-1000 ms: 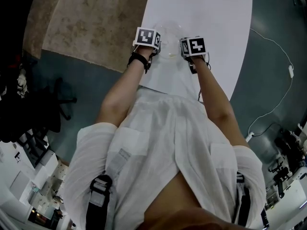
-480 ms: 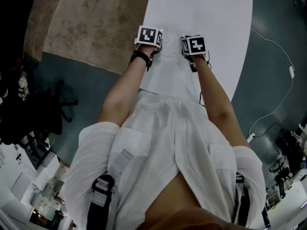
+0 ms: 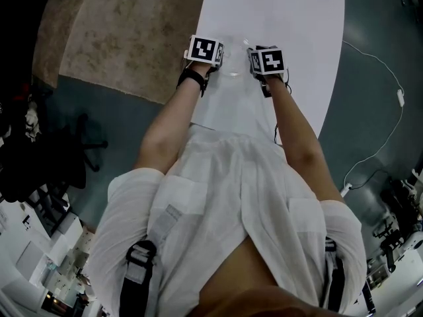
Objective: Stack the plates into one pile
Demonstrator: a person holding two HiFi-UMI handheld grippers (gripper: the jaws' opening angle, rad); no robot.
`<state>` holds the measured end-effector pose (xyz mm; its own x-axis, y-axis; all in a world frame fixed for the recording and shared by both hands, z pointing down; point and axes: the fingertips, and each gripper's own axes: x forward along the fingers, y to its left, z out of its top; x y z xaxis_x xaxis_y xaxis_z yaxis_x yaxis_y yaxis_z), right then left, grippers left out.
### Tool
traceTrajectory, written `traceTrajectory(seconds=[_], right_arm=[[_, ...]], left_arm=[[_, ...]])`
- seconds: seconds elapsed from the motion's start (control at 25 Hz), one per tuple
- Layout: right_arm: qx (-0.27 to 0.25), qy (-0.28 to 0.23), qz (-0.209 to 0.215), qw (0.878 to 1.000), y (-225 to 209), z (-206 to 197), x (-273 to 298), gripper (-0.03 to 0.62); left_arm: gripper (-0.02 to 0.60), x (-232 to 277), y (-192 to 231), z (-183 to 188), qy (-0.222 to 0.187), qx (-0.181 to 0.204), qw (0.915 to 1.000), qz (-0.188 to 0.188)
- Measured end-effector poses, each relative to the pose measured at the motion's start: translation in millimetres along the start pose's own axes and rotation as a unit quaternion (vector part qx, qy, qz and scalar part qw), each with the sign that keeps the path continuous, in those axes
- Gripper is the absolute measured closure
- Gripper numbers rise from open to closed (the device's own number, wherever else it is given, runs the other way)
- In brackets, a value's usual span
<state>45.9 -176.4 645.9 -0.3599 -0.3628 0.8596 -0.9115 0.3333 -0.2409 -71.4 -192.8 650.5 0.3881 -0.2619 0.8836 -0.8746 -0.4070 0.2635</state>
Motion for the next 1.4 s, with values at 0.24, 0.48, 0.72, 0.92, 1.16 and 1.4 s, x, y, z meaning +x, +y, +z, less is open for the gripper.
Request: traceTrajectory(seconds=[0.24,0.48,0.72,0.92,1.16,1.4], right_arm=[[0.014,-0.033,0.000,0.999,-5,6,-21,0.462],[0.039,-0.096,-0.004,0.995,-19,19,-59,0.462],[0.055,-0.160,-0.011,0.986,-30,26,-101,0.464],[0.051,-0.221,-0.007,0.974,-32,23,-144,0.468],[0.050,-0.310,-0.023,0.949,-39,20,-206,0.508],[0.043,-0.386,-0.062,0.919,-46,15,-265,0.548]], left_arm=[[0.402,-23,4,18,-0.045,0.003,0.9990,0.001],[0.402,-60,16,35,-0.101,0.002,0.9948,0.012],[0.403,-94,19,52,-0.166,-0.008,0.9861,0.010],[0.427,-133,9,66,-0.231,0.019,0.9726,0.008],[0.479,-175,-2,77,-0.309,0.035,0.9504,0.007],[0.533,-225,-24,87,-0.404,0.074,0.9116,-0.008]])
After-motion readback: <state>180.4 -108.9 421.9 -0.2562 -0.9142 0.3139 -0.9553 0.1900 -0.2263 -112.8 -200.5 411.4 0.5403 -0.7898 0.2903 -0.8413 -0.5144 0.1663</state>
